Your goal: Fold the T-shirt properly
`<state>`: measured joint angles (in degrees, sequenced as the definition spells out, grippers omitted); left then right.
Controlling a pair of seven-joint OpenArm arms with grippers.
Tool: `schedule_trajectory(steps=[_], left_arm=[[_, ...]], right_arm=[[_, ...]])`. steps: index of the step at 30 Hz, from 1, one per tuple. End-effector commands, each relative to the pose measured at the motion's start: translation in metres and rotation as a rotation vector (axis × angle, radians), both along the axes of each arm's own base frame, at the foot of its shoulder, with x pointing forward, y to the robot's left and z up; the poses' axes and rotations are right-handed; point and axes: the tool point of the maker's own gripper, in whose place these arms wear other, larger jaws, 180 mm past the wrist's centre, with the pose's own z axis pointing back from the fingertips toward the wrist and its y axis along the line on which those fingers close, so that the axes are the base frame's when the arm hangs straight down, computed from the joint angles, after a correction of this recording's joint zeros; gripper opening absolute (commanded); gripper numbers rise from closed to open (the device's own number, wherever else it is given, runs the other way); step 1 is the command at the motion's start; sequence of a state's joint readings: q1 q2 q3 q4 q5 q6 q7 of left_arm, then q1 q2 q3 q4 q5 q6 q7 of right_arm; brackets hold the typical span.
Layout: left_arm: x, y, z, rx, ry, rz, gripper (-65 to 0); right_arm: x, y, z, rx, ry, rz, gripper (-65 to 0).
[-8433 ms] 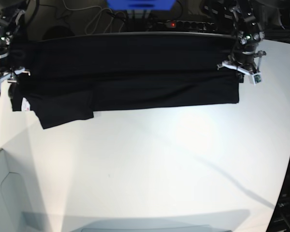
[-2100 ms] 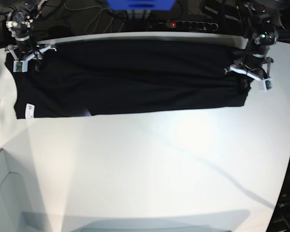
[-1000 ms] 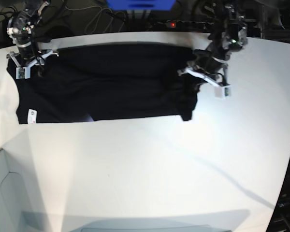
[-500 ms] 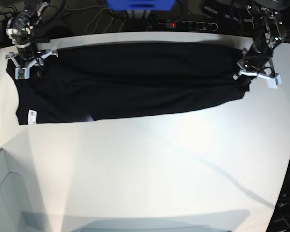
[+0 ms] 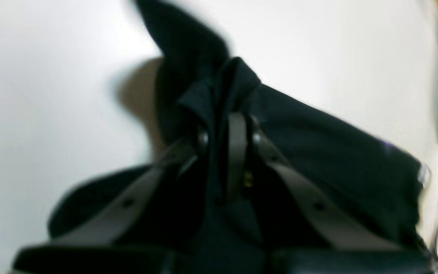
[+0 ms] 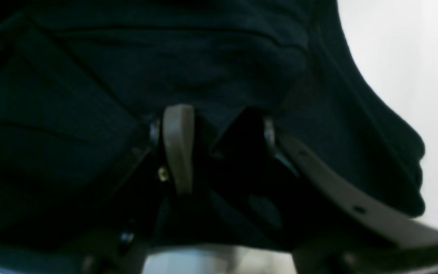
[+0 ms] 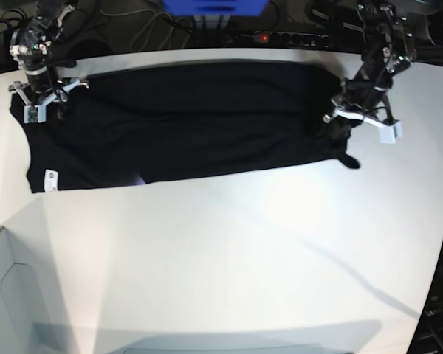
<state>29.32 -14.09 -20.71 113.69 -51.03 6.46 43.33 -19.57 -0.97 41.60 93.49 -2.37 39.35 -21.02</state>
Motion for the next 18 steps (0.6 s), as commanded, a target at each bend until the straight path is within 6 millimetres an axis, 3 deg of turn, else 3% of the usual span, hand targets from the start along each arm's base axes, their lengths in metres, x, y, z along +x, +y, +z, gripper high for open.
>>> schedule_trajectory(steps=[1,9,13,18], left_arm=[[0.000,-0.017,0.003,-0.035,-0.007,-0.031,-65.0],[-0.010,-0.148,-0.012,-0.027,0.002,-0.381,-65.0],[-0.007,-0.190,-0.009,0.054,-0.051,-0.479,-65.0],[0.004,-0.223,0.007,0.134,-0.143,-0.557,-65.0]], right_arm=[[0.002,-0.003,0.006,-0.016,-0.011,0.015,-41.4],[0.002,-0.003,0.007,-0.017,-0.012,0.015,-41.4],[0.002,-0.002,0.006,-0.016,-0.012,0.014,-41.4],[0.002,-0.002,0.006,-0.016,-0.012,0.014,-41.4]])
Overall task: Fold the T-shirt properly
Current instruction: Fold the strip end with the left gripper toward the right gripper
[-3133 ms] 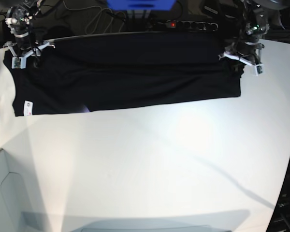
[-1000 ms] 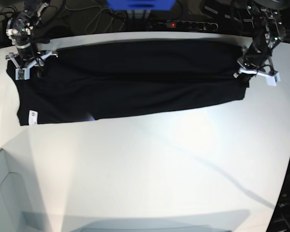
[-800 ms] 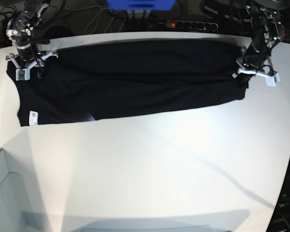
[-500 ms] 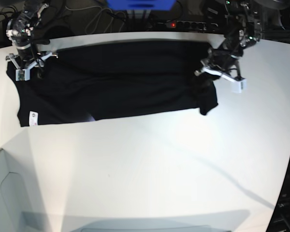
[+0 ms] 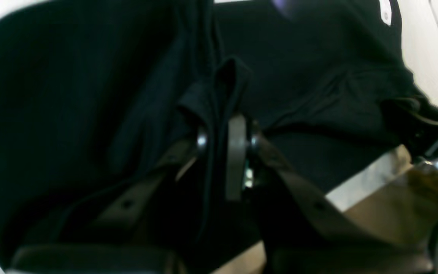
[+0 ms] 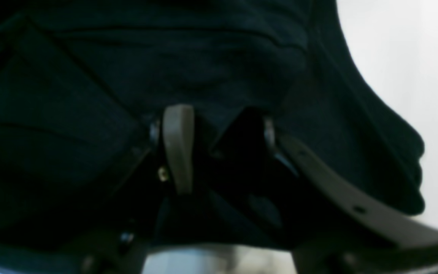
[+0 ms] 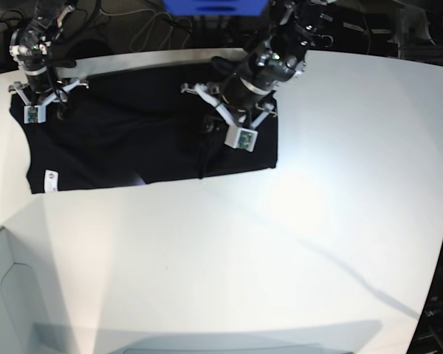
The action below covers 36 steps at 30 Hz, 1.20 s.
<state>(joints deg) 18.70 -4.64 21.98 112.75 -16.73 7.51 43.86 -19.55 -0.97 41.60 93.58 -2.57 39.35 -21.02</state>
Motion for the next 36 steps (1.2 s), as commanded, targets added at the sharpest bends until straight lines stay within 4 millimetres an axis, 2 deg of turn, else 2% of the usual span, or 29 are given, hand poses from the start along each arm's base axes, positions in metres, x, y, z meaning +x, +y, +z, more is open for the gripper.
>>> schedule_trajectory(steps=[1,5,12,15,21,32,36], left_arm=[[0.009,-0.008,0.014,-0.024,-0.052,-0.003,-65.0],[0.018,-0.023,0.009,-0.005,-0.062,-0.044,-65.0],[0.016,-0.053,-0.011,0.032,-0.039,-0.159,-65.0],[0.019,-0.068,-0.012,0.030,-0.042,-0.194,-65.0],[0.027,-0.085,-0.014,0.022,-0.036,-0.200,-65.0],[0.035,-0.090,-0.017,0.024,-0.027,-0.202,-65.0],[0.039,-0.099,-0.009,0.003,-0.035,-0.204,-63.9]], right_arm=[[0.002,-0.002,0.006,-0.012,-0.013,0.013,-41.4],[0.002,-0.002,0.006,-0.012,-0.013,0.013,-41.4],[0.002,-0.002,0.006,-0.012,-0.013,0.013,-41.4],[0.002,-0.002,0.006,-0.012,-0.013,0.013,-41.4],[0.002,-0.002,0.006,-0.012,-0.013,0.013,-41.4],[0.002,-0.002,0.006,-0.012,-0.013,0.013,-41.4],[0.002,-0.002,0.006,-0.012,-0.013,0.013,-41.4]])
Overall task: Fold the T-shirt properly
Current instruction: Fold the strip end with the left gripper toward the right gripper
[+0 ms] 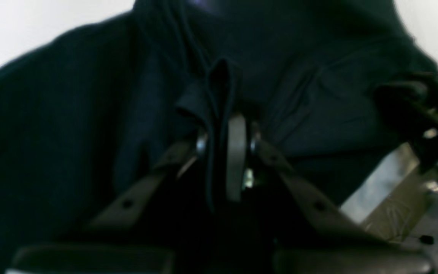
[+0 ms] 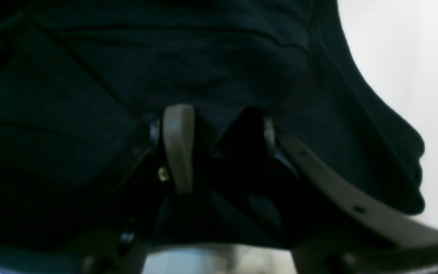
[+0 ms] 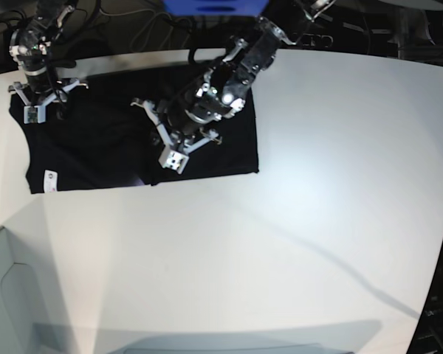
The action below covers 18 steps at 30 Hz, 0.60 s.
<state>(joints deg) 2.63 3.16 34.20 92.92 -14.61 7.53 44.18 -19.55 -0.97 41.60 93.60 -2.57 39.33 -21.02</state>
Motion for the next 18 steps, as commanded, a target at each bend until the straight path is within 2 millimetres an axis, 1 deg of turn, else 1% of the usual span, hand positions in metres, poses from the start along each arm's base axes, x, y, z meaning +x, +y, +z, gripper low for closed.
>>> schedule_trajectory(steps=[1,2,3,5,6,8,10,12,13,16,17,18], left_arm=[[0.008,-0.009,0.017,-0.042,-0.038,-0.001,-61.8],[0.008,-0.009,0.017,-0.042,-0.037,-0.001,-58.7],[0.008,-0.009,0.017,-0.043,-0.036,-0.001,-54.2],[0.009,-0.010,0.021,-0.052,-0.049,0.003,-43.1],[0.009,-0.010,0.022,-0.055,-0.051,0.003,-38.8],[0.009,-0.009,0.021,-0.053,-0.051,0.003,-31.8],[0.009,-0.008,0.023,-0.055,-0.057,0.003,-28.6],[0.011,-0.008,0.040,-0.084,-0.094,0.006,-28.2],[0.008,-0.005,0.049,-0.101,-0.111,0.010,-28.1],[0.006,0.011,0.081,-0.132,-0.199,0.021,-28.3],[0.008,0.021,0.083,-0.118,-0.216,0.034,-28.4],[0.010,0.036,0.077,-0.097,-0.211,0.053,-28.4]], right_arm=[[0.002,-0.002,0.006,-0.012,-0.012,0.014,-41.4],[0.002,-0.002,0.006,-0.012,-0.012,0.014,-41.4],[0.002,-0.002,0.006,-0.012,-0.012,0.014,-41.4],[0.002,-0.002,0.006,-0.012,-0.012,0.014,-41.4],[0.002,-0.002,0.006,-0.012,-0.012,0.014,-41.4],[0.002,-0.002,0.006,-0.012,-0.012,0.014,-41.4],[0.002,-0.002,0.006,-0.012,-0.012,0.014,-41.4],[0.002,-0.002,0.006,-0.012,-0.012,0.014,-41.4],[0.002,-0.002,0.006,-0.012,-0.012,0.014,-41.4],[0.002,-0.002,0.006,-0.012,-0.012,0.014,-41.4],[0.002,-0.002,0.006,-0.012,-0.012,0.014,-41.4],[0.002,-0.002,0.006,-0.012,-0.012,0.014,-41.4]])
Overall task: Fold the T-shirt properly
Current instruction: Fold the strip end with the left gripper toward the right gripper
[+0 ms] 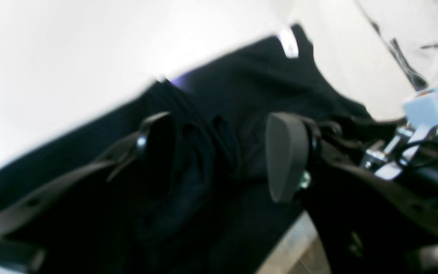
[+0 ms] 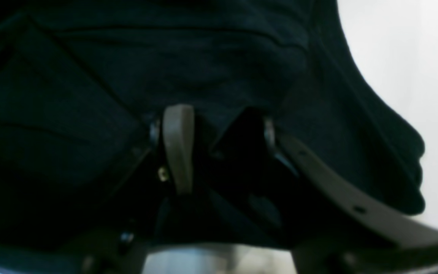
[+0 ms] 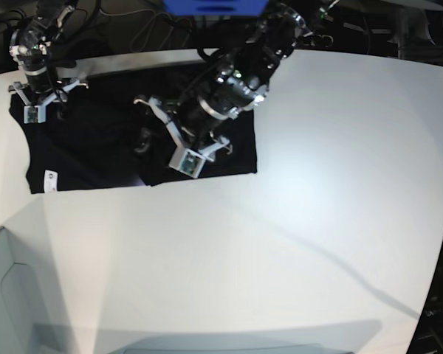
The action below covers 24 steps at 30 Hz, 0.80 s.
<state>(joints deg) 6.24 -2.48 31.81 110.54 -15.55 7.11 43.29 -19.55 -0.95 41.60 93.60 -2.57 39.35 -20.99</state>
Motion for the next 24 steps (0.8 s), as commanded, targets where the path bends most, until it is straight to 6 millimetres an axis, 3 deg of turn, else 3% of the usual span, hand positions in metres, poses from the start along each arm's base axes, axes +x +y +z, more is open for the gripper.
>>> schedule_trajectory(steps=[1,6,10,12,17,24], left_arm=[[0.006,0.017,-0.002,0.025,-0.013,0.036,-28.4],[0.016,0.071,-0.023,0.087,0.026,0.167,-28.5],[0.015,0.073,-0.028,0.104,0.041,0.162,-28.5],[0.004,0.057,-0.039,0.112,0.068,0.106,-29.6],[-0.021,0.000,-0.061,0.155,0.088,-0.104,-40.5],[-0.049,-0.078,-0.071,0.212,0.044,-0.369,-40.7]], right_arm=[[0.002,-0.002,0.006,-0.012,-0.012,0.013,-41.4],[0.003,-0.002,0.006,-0.012,-0.014,0.013,-41.4],[0.008,-0.001,0.008,-0.009,-0.026,0.012,-41.4],[0.009,-0.001,0.008,-0.009,-0.028,0.012,-41.4],[0.010,-0.001,0.009,-0.010,-0.032,0.012,-41.4],[0.010,-0.001,0.009,-0.010,-0.030,0.012,-41.4]])
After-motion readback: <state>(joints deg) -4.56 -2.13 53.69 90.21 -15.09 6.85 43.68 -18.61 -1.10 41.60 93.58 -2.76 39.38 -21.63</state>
